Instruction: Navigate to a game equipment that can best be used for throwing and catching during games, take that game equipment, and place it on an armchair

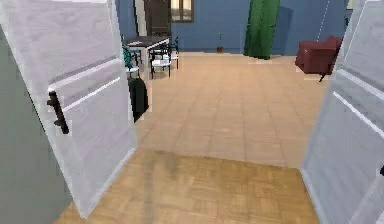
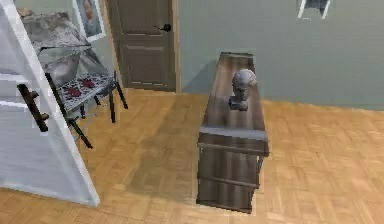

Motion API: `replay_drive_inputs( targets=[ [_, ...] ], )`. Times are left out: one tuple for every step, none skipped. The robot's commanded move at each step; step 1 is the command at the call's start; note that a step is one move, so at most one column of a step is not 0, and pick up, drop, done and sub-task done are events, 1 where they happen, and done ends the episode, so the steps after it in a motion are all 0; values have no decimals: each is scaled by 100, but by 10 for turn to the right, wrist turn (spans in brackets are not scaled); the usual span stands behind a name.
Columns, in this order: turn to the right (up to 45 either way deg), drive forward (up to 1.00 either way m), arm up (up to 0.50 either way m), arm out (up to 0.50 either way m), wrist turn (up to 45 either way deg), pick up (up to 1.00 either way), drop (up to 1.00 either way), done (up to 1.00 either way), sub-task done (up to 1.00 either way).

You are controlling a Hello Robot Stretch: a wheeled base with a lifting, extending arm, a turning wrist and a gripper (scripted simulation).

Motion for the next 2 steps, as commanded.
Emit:
replay_drive_inputs(
  targets=[
    [0, 100, 0, 0, 0, 0, 0, 0, 0],
    [30, 0, 0, 0, 0, 0, 0, 0, 0]
  ],
)
